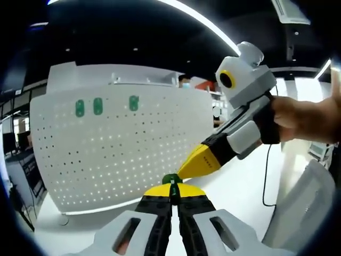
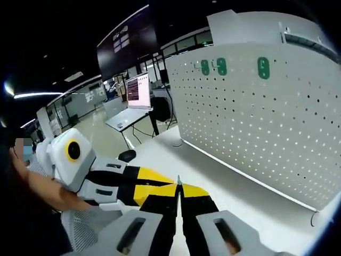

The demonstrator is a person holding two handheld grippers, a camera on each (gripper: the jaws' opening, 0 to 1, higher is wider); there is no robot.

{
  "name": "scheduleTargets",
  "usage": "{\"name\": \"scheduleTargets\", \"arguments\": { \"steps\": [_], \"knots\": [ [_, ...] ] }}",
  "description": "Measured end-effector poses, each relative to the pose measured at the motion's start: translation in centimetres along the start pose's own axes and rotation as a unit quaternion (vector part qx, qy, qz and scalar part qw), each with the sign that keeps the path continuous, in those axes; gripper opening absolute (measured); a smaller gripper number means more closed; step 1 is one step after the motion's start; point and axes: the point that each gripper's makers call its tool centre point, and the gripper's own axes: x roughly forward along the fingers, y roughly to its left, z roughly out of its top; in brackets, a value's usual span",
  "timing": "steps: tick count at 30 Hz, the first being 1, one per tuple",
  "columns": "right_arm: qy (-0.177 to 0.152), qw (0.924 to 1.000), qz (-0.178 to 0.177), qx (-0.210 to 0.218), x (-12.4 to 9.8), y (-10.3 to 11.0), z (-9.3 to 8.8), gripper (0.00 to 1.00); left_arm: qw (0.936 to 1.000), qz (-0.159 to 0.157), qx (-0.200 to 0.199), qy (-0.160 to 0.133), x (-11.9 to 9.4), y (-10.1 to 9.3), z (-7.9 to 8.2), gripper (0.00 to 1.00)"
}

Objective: Insert the hook assembly into the mounting plate slot until the hook locks in place.

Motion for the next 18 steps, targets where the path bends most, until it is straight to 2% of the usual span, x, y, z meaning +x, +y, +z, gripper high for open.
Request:
{"name": "scheduleTargets", "arguments": {
  "steps": [11, 18],
  "knots": [
    [-0.004, 0.9999, 0.004, -0.009, 0.09, 0.06, 0.09, 0.00, 1.0000, 0.003, -0.003, 0.000, -0.03, 0.11, 0.00, 0.02],
    [-0.008, 0.9997, 0.010, -0.020, 0.23, 0.08, 0.27, 0.02, 0.9999, -0.001, 0.011, 0.001, 0.09, -0.39, 0.05, 0.02]
  ]
}}
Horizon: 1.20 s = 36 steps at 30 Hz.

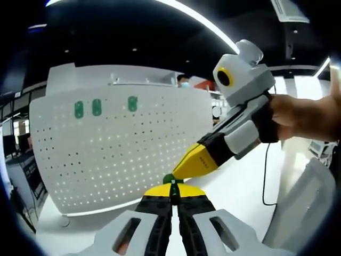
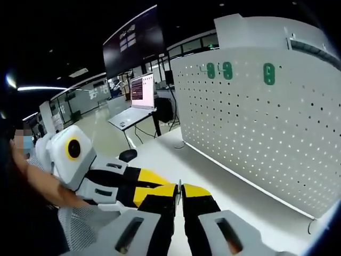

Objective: Insert the hook assembly into the mounting plate slot until the hook locks in place.

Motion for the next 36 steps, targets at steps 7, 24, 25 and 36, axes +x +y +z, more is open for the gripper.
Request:
{"name": "scheduleTargets", "arguments": {
  "steps": [7, 24, 25, 36],
  "knots": [
    [0.003, 0.9999, 0.001, 0.015, -0.09, -0.33, -0.13, 0.00, 1.0000, -0.002, 0.007, 0.001, 0.04, -0.05, -0.06, 0.02],
    [-0.006, 0.9997, 0.000, 0.024, -0.27, -0.18, 0.50, 0.00, 0.9999, 0.000, 0.017, 0.001, 0.10, 0.07, -0.03, 0.04],
    [-0.006, 0.9997, 0.000, 0.025, -0.29, -0.16, 0.48, 0.00, 0.9999, 0.000, 0.015, 0.001, 0.09, 0.06, -0.04, 0.05],
    [-0.010, 0.9997, -0.001, 0.024, -0.37, 0.10, 0.63, 0.00, 1.0000, -0.002, -0.003, -0.001, 0.04, 0.11, -0.08, 0.03]
  ]
}}
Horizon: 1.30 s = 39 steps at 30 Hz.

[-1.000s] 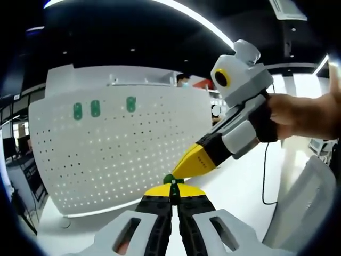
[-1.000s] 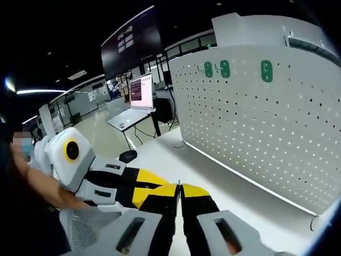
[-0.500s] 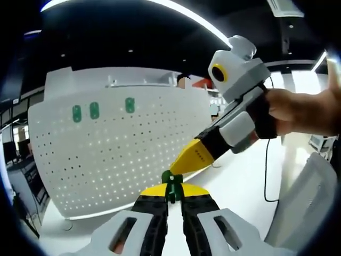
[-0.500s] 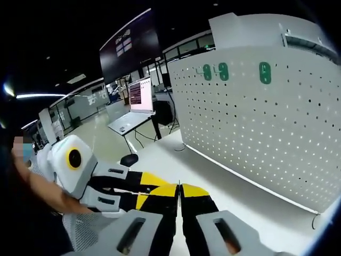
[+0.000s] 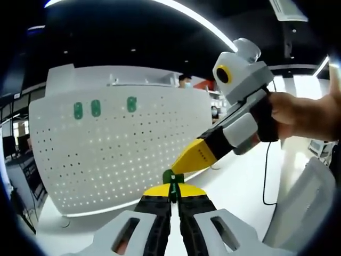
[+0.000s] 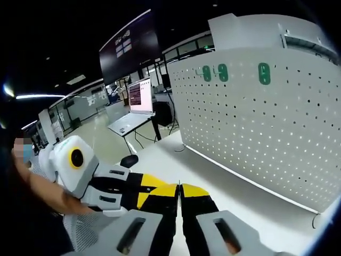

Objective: Insert the hook assembly into the mounting plate slot until the hook locks in place.

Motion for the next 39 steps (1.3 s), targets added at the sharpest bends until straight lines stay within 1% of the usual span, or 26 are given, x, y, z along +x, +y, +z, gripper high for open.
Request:
{"name": "scheduleTargets", "arguments": {
  "steps": [6, 9, 13, 21, 27, 33, 39],
  "knots": [
    [-0.003, 1.0000, -0.001, -0.003, -0.1, 0.0, 0.1, 0.00, 1.0000, 0.001, 0.000, -0.004, 0.0, 0.0, 0.2, 0.03],
    [-0.005, 0.9999, -0.002, -0.012, -0.2, 0.1, 0.1, 0.00, 1.0000, 0.000, 0.000, -0.003, 0.0, -0.2, 0.2, 0.03],
    [-0.020, 0.9995, -0.004, -0.023, -0.4, 0.2, 0.3, 0.02, 1.0000, 0.000, 0.002, -0.003, -0.1, -0.2, 0.3, 0.03],
    [-0.042, 0.9983, -0.011, -0.039, -1.5, -0.3, 0.9, 0.15, 1.0000, 0.009, 0.000, -0.004, -0.2, 0.3, 0.3, 0.03],
    [-0.050, 0.9974, -0.016, -0.050, -2.1, -0.5, 0.6, 0.25, 0.9999, 0.016, -0.002, -0.003, -0.3, 0.8, 0.3, 0.03],
    [-0.062, 0.9963, -0.019, -0.056, -2.8, -0.9, 0.4, 0.33, 0.9997, 0.023, 0.000, -0.003, -0.2, 1.2, 0.6, 0.03],
    [-0.083, 0.9940, -0.028, -0.065, -3.6, -1.4, 0.9, 0.41, 0.9996, 0.027, 0.004, -0.005, -0.1, 1.3, 1.2, 0.03]
  ]
}}
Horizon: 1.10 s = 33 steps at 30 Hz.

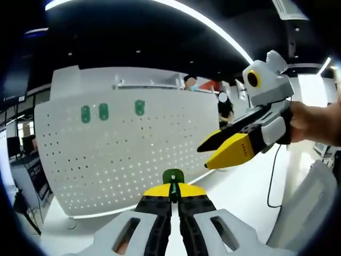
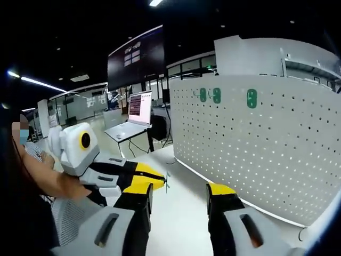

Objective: Insert the hook assembly into the mounting plate slot until the hook locks in place.

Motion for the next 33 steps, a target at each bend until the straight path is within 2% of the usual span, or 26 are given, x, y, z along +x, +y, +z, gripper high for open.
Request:
{"name": "scheduleTargets", "arguments": {
  "steps": [14, 22, 33],
  "knots": [
    [-0.023, 0.9997, -0.003, -0.003, -1.5, -0.7, 0.3, 0.53, 0.9996, 0.025, -0.003, -0.010, 0.5, 2.1, 2.2, 0.03],
    [-0.036, 0.9994, -0.001, -0.002, -2.3, -0.8, 0.9, 0.54, 0.9989, 0.044, 0.008, -0.010, 1.2, 3.5, 3.6, 0.03],
    [-0.052, 0.9986, -0.007, 0.004, -3.4, -1.4, 1.7, 0.54, 0.9973, 0.066, 0.011, -0.030, 3.1, 5.5, 6.4, 0.03]
  ]
}}
